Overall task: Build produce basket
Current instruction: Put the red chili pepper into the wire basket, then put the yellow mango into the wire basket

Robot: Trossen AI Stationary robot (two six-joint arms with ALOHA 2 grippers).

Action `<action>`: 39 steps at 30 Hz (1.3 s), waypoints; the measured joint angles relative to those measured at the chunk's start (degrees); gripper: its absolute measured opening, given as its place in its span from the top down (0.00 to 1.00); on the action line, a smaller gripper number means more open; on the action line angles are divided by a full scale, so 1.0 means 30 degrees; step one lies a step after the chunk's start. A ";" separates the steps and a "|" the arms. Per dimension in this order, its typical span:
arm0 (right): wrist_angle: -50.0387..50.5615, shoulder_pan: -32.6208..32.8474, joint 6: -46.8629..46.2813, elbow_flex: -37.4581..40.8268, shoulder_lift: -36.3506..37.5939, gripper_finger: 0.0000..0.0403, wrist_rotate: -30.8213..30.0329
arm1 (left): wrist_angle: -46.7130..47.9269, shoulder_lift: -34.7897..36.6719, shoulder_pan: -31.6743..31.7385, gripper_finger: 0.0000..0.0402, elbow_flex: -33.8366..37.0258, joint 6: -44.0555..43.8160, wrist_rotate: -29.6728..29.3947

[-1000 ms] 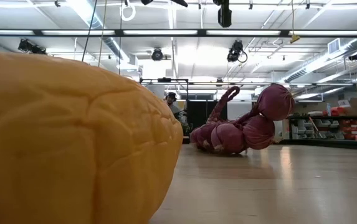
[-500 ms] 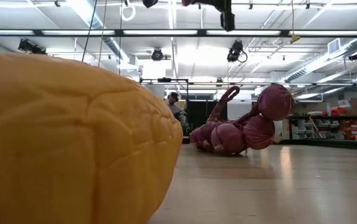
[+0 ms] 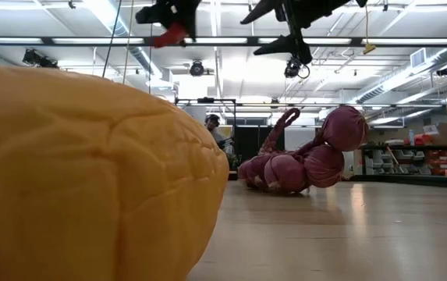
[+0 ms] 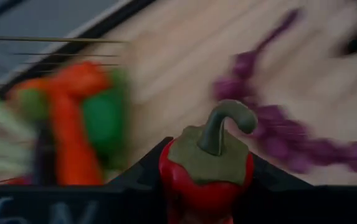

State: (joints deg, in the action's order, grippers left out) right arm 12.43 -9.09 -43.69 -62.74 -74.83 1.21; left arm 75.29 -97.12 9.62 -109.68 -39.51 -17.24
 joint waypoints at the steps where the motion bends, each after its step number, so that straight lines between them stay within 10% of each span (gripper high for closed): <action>1: -0.0007 -0.0028 0.0075 0.0000 0.0000 0.28 0.0045 | 0.0557 0.0000 0.0331 0.70 -0.0002 0.0317 -0.0299; 13: -0.0410 -0.0429 0.0583 0.0000 -0.0015 0.26 0.0146 | 0.3162 0.0000 0.5104 0.69 -0.0002 0.1895 -0.1035; 22: -0.0319 -0.0424 0.1655 0.0007 -0.0022 0.21 0.3608 | 0.4078 0.0000 0.7018 0.43 -0.0002 0.1417 -0.0223; 30: 0.1498 -0.0421 0.2908 0.0015 -0.0022 0.19 0.4188 | 0.3637 0.0000 0.6928 0.25 -0.0009 0.2254 0.0732; 39: 0.4019 -0.0526 0.2454 0.0015 -0.0029 0.24 0.2647 | 0.2102 0.0000 0.3344 0.29 -0.0009 0.0459 0.4710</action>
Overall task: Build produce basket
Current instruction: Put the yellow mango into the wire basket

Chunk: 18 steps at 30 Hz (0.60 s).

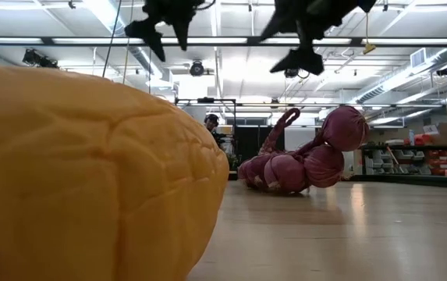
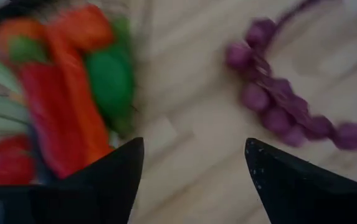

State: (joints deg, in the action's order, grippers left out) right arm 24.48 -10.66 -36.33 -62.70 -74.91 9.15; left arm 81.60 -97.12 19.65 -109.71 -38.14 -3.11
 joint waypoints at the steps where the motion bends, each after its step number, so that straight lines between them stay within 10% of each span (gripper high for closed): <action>1: 0.0745 0.0146 -0.0117 0.0000 0.0000 0.24 0.0053 | -0.0020 0.0000 -0.0585 0.30 0.0000 -0.0340 0.0033; 18: 0.5482 0.5930 -0.9555 0.1915 -0.0022 0.27 -0.1137 | -0.1518 0.0000 -1.0471 0.32 -0.0007 -0.6369 -0.1050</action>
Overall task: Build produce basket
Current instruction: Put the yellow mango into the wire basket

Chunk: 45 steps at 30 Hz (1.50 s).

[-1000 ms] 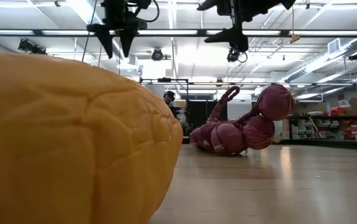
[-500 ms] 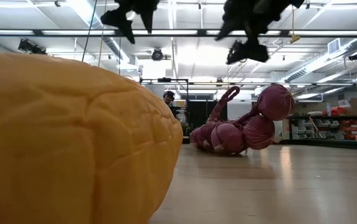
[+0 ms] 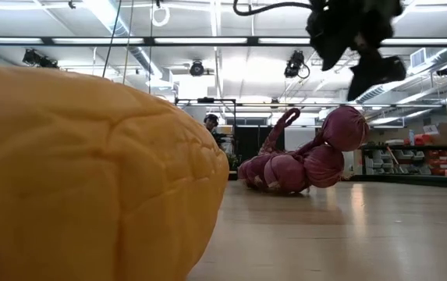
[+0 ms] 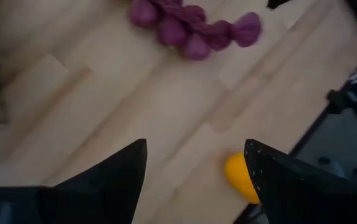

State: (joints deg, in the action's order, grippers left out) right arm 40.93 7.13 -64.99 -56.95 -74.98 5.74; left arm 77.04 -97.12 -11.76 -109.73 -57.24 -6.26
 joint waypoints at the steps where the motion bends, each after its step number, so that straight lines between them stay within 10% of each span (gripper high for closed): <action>1: -0.0006 0.0501 -0.0646 0.0042 0.0000 0.27 -0.0072 | -0.0238 0.0000 -0.0487 0.32 0.0000 -0.0491 -0.0263; 17: -0.0198 0.7077 -0.1708 0.0176 0.0022 0.27 -0.0345 | -0.3416 -0.1958 -0.5477 0.32 -0.0029 -1.0665 -0.2693; 45: 0.0034 1.3010 -0.2326 0.0176 0.0029 0.27 -0.3430 | -0.8984 -0.9391 -0.6472 0.32 0.0007 -1.4249 0.3186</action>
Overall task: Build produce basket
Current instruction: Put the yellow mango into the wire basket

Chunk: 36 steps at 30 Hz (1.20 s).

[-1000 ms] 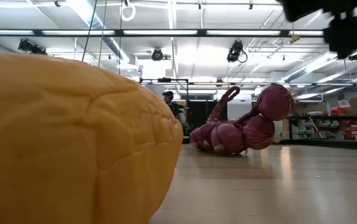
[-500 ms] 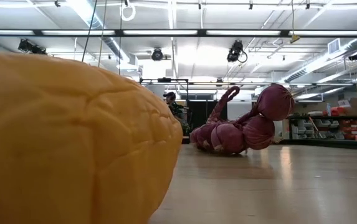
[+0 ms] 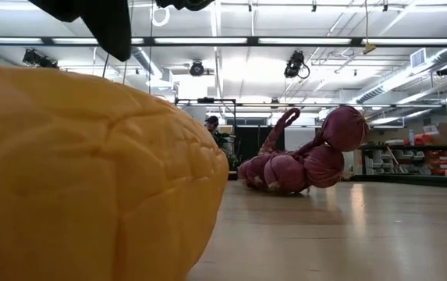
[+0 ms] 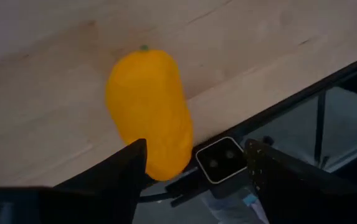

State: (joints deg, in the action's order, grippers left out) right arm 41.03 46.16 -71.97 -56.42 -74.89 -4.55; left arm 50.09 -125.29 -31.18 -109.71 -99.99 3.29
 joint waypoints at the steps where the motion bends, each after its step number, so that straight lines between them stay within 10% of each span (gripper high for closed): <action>1: 0.0007 0.0096 0.0001 0.0000 0.0000 0.27 -0.0071 | 0.0079 0.0000 0.0000 0.30 -0.0006 0.0121 0.0020; 36: 0.0357 0.0488 -0.0165 0.0495 -0.0015 0.27 -0.0986 | -0.0690 -0.2055 0.0066 0.25 -0.0007 -0.0697 0.0479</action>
State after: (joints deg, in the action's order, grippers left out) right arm 42.10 47.62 -72.47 -54.94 -74.94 -7.51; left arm 48.02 -131.46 -30.98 -109.73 -102.08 4.73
